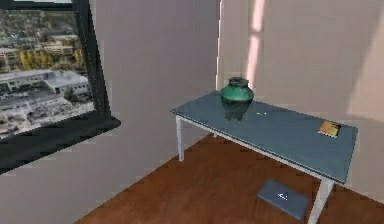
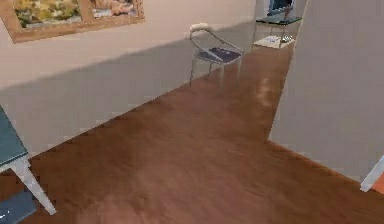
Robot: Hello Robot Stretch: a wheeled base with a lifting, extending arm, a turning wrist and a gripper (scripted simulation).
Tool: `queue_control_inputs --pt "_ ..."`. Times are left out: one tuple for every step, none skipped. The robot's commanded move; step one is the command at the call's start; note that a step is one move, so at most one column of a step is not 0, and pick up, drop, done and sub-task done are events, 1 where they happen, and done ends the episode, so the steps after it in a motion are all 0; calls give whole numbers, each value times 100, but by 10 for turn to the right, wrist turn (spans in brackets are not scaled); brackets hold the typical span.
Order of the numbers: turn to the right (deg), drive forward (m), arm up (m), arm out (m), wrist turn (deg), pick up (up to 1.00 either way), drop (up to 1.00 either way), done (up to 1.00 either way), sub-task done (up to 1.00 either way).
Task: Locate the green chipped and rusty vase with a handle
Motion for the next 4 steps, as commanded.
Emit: queue_control_inputs --pt "0 5 0 0 0 0 0 0 0" --pt "60 0 0 0 0 0 0 0 0" --pt "0 70 0 0 0 0 0 0 0" --pt "120 0 0 0 0 0 0 0 0"
